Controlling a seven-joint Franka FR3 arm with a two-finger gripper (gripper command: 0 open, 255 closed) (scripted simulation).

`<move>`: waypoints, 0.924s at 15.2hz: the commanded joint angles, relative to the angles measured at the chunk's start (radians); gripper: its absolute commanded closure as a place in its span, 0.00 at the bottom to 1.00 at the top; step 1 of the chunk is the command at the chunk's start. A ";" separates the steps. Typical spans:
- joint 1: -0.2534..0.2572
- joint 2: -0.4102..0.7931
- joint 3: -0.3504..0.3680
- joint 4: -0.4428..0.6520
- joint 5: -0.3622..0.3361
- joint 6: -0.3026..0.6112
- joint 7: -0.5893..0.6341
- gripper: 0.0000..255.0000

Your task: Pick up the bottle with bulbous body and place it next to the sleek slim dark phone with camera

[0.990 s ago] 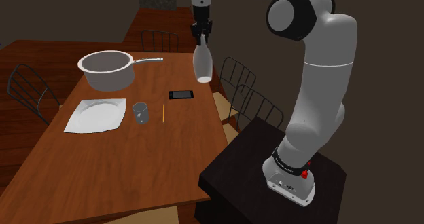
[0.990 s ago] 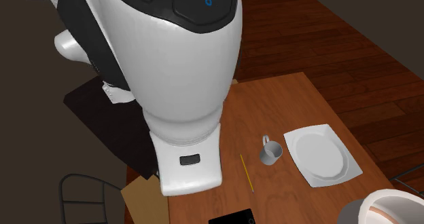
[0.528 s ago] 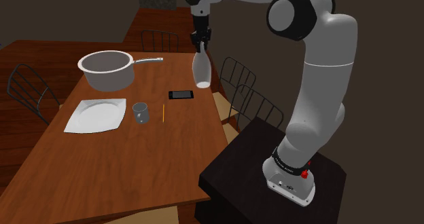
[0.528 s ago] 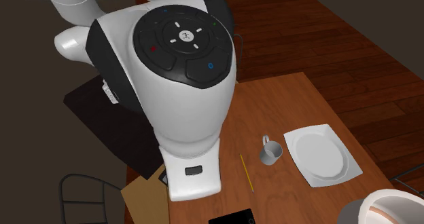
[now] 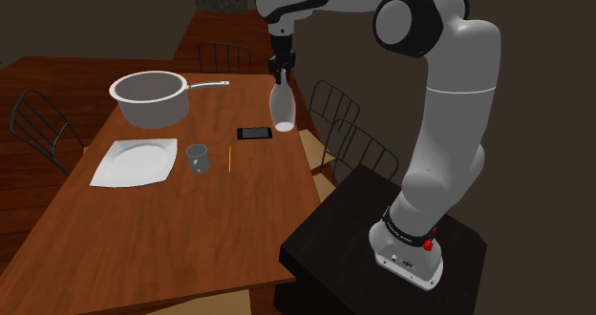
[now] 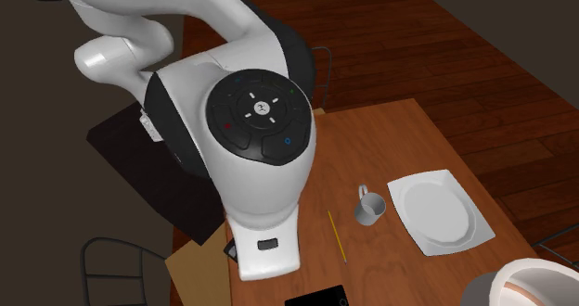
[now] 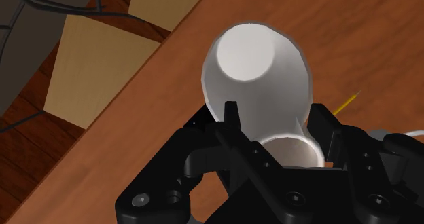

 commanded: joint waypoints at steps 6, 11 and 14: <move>-0.001 0.020 0.000 -0.067 0.001 0.088 0.001 1.00; -0.001 0.041 0.000 -0.104 0.001 0.146 0.002 1.00; -0.002 0.056 0.001 -0.124 0.002 0.181 0.002 1.00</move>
